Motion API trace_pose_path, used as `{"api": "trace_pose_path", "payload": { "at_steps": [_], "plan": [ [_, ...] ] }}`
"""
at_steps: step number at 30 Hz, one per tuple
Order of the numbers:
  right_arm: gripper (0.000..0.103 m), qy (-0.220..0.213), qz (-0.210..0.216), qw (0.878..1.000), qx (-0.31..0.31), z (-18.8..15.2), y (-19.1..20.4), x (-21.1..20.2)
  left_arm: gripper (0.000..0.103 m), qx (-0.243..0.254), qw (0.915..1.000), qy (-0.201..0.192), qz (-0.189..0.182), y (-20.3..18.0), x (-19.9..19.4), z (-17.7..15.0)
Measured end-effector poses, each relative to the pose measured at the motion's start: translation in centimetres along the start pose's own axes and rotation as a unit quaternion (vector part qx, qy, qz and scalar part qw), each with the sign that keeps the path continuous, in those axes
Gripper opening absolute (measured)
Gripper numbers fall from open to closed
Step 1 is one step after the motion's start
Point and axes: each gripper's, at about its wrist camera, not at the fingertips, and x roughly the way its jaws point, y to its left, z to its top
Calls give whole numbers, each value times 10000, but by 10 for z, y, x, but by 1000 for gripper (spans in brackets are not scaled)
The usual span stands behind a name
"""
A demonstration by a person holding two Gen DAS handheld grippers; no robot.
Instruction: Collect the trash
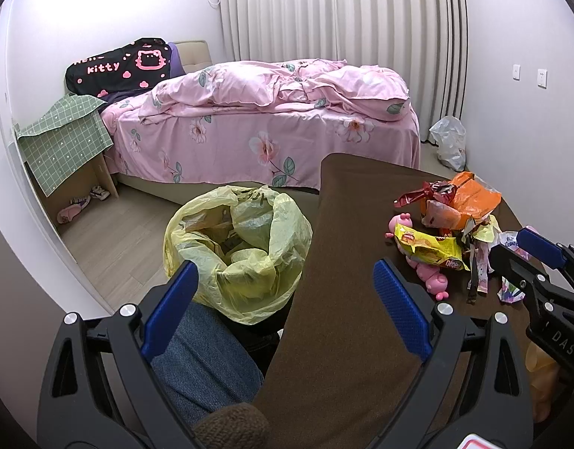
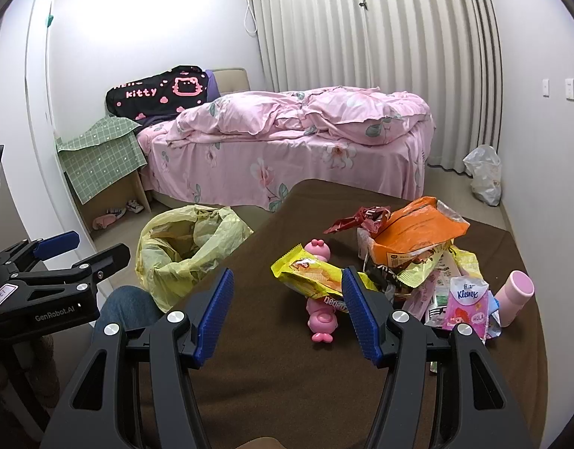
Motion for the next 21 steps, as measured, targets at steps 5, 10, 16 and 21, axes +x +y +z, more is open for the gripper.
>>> {"api": "trace_pose_path", "payload": {
  "at_steps": [5,10,16,21],
  "plan": [
    [57,1,1,10000,-2,0,0,0,90,-27,10000,48,-42,0,2,1],
    [57,-7,-42,10000,14,1,-4,1,90,-62,10000,34,-60,1,3,2],
    [57,-89,-330,9994,15,4,-23,-4,90,-95,9995,-91,-299,-1,13,11],
    [57,-142,-852,9963,15,3,-60,-10,91,24,9963,-39,-860,-21,42,27]
  ]
}}
